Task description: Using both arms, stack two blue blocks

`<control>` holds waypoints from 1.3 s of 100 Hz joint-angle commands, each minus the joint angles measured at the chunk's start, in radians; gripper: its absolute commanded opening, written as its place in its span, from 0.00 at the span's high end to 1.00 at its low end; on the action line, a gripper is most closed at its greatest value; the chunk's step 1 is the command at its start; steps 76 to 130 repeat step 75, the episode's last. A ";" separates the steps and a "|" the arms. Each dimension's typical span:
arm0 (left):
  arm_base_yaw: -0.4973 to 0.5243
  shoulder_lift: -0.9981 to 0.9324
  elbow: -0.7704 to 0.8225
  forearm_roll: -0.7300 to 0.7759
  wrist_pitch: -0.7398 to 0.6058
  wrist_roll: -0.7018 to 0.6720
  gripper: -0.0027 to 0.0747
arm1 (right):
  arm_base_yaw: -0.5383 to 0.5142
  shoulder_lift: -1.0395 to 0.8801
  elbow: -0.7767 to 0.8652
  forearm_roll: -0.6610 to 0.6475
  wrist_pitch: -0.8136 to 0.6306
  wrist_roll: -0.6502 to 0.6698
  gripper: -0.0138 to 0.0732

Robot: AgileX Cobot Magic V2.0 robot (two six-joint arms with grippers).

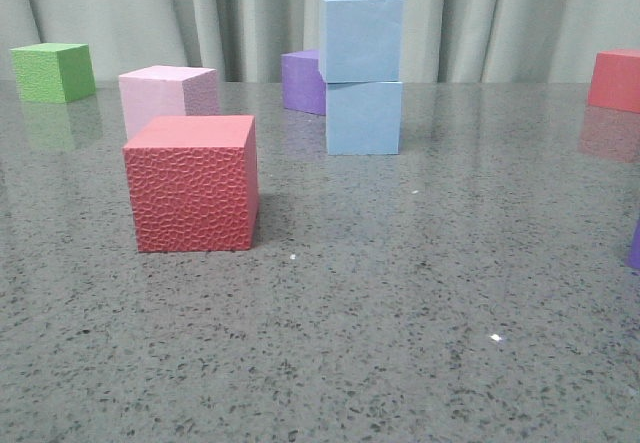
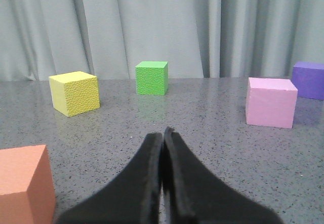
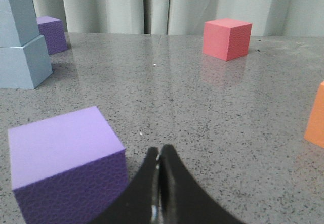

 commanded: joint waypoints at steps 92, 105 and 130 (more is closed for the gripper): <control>-0.002 -0.032 0.043 -0.009 -0.085 -0.011 0.99 | -0.004 -0.020 -0.002 0.003 -0.143 -0.008 0.98; -0.002 -0.032 0.043 -0.009 -0.085 -0.011 0.99 | -0.004 -0.020 -0.002 0.003 -0.143 -0.008 0.98; -0.002 -0.032 0.043 -0.009 -0.085 -0.011 0.99 | -0.004 -0.020 -0.002 0.003 -0.143 -0.008 0.98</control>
